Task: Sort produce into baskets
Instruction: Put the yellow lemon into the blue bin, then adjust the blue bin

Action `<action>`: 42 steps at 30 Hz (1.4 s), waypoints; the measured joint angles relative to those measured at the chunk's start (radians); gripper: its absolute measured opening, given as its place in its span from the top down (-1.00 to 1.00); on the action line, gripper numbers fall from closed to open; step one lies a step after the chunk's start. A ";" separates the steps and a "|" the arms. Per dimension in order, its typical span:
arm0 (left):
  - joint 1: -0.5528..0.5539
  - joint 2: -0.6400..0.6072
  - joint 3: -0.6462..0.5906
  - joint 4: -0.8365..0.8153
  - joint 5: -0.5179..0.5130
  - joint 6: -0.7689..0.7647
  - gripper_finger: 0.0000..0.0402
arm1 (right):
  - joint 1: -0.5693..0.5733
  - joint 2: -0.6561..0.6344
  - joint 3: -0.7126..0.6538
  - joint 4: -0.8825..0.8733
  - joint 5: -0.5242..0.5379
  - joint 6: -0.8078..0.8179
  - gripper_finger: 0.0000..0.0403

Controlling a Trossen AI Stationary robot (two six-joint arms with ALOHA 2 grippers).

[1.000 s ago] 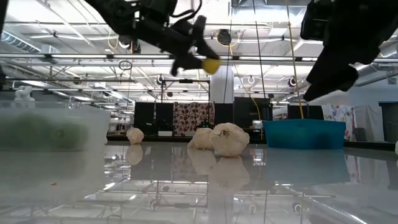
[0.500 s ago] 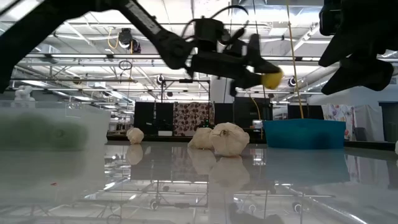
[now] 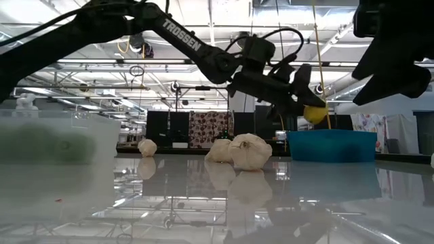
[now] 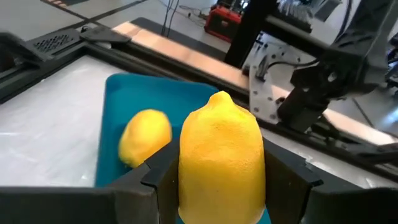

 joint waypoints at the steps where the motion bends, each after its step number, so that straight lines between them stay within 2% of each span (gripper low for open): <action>1: 0.001 0.001 0.000 -0.007 0.000 0.007 0.10 | 0.000 0.000 0.000 -0.013 0.004 0.009 -0.34; 6: 0.000 0.001 0.000 -0.011 0.014 0.049 0.04 | -0.006 0.000 0.000 -0.044 0.010 0.020 -0.34; 13: 0.001 -0.001 0.000 -0.015 0.034 0.043 -0.32 | -0.012 0.000 0.000 -0.099 0.069 0.013 -0.34; 18: 0.014 -0.060 0.000 -0.101 0.034 0.043 -0.45 | -0.044 0.000 0.000 -0.234 0.097 0.125 -0.34; 23: 0.045 -0.178 0.000 -0.301 0.043 0.071 -0.46 | -0.103 0.000 0.000 -0.350 0.101 0.160 -0.34; 27: 0.065 -0.293 0.000 -0.602 0.043 0.171 -0.46 | -0.191 0.000 0.000 -0.438 0.090 0.240 -0.32; 29: 0.067 -0.345 0.000 -0.737 0.042 0.241 -0.46 | -0.239 0.000 0.000 -0.451 0.054 0.220 -0.27; 33: 0.066 -0.435 -0.041 -0.868 0.019 0.302 -0.46 | -0.323 0.000 0.000 -0.448 -0.058 0.105 -0.02; 36: 0.066 -0.517 -0.112 -0.852 0.013 0.303 -0.46 | -0.381 0.000 0.000 -0.461 -0.085 0.041 0.30; 40: 0.058 -0.629 -0.258 -0.775 -0.010 0.278 -0.46 | -0.446 0.000 0.000 -0.450 -0.086 -0.039 0.85; 42: 0.047 -0.693 -0.355 -0.712 -0.046 0.258 -0.46 | -0.472 0.001 0.000 -0.435 -0.086 -0.087 0.94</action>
